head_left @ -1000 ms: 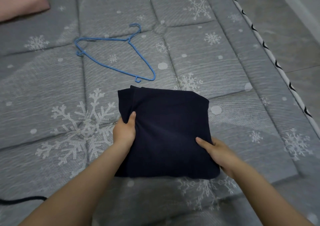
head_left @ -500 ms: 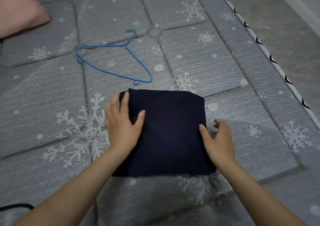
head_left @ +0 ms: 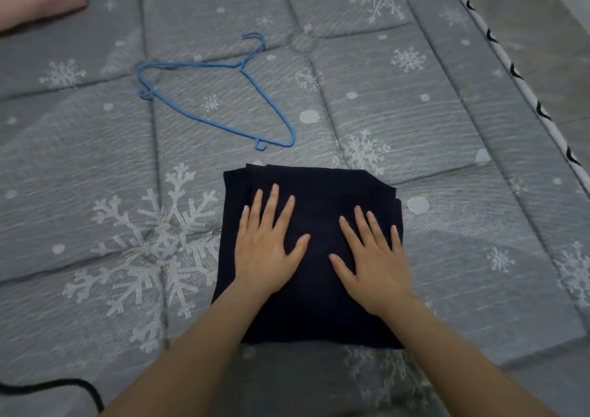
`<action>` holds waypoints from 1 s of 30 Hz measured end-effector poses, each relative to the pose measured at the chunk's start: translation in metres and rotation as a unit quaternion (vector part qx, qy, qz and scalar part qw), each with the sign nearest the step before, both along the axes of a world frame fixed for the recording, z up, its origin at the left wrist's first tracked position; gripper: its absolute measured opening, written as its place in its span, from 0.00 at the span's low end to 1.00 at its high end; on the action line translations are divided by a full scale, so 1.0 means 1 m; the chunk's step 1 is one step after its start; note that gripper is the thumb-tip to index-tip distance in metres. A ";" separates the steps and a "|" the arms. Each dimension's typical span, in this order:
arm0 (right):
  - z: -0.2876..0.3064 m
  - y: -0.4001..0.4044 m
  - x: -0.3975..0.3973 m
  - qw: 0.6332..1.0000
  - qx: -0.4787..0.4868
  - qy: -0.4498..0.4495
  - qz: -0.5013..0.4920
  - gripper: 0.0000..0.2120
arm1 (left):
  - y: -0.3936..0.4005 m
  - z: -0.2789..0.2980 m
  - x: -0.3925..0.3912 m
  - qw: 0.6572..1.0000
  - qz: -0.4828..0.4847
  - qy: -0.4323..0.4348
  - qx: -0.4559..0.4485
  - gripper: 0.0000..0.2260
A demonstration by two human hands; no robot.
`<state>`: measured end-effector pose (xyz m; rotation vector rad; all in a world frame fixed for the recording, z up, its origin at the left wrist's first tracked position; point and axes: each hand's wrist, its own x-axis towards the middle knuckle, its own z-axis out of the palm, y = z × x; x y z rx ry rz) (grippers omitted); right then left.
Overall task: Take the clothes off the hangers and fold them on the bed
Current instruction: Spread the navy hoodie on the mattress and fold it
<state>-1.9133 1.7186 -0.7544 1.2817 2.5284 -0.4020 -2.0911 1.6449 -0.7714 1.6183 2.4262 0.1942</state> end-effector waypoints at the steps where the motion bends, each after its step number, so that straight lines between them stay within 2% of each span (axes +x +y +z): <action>1: -0.004 0.000 -0.001 1.000 0.003 0.010 -0.007 0.37 | 0.001 -0.003 -0.001 1.000 -0.001 0.002 0.002 0.31; 5: -0.019 -0.005 0.000 0.999 0.019 0.040 -0.031 0.33 | 0.003 -0.013 -0.002 1.000 -0.008 -0.004 0.014 0.30; 10: -0.024 -0.007 0.001 0.997 0.019 0.052 -0.047 0.33 | 0.004 -0.016 -0.002 1.000 -0.008 -0.021 0.017 0.30; 13: -0.022 -0.008 0.002 0.993 0.019 0.097 -0.061 0.32 | 0.001 -0.012 -0.003 0.998 -0.009 -0.040 0.036 0.30; 15: -0.017 -0.009 0.004 0.980 0.042 0.142 -0.130 0.31 | -0.003 -0.010 -0.005 0.994 0.019 -0.081 0.077 0.31; 17: -0.013 -0.011 0.010 0.953 0.064 0.163 -0.246 0.34 | -0.010 -0.007 -0.006 0.977 0.135 -0.108 0.126 0.32; 19: -0.009 -0.008 0.014 0.908 0.017 0.169 -0.383 0.42 | -0.016 0.001 -0.007 0.934 0.307 -0.136 0.119 0.36; 21: -0.007 -0.003 0.017 0.883 -0.014 0.162 -0.440 0.45 | -0.019 0.010 -0.007 0.886 0.421 -0.192 0.032 0.42; 23: 0.000 0.005 0.017 0.867 -0.039 0.177 -0.465 0.43 | -0.020 0.015 -0.011 0.853 0.459 -0.245 -0.029 0.43; 24: 0.005 0.009 0.015 0.845 -0.071 0.200 -0.491 0.41 | -0.020 0.016 -0.015 0.834 0.469 -0.290 -0.032 0.42; 27: 0.023 0.016 0.008 0.754 -0.226 0.252 -0.562 0.35 | -0.015 0.024 -0.027 0.728 0.495 -0.473 -0.016 0.38; 28: 0.031 0.018 0.008 0.731 -0.269 0.265 -0.568 0.33 | -0.014 0.030 -0.030 0.694 0.497 -0.521 -0.025 0.37; 30: 0.048 0.021 0.009 0.704 -0.333 0.272 -0.565 0.28 | -0.017 0.047 -0.036 0.651 0.478 -0.585 -0.072 0.37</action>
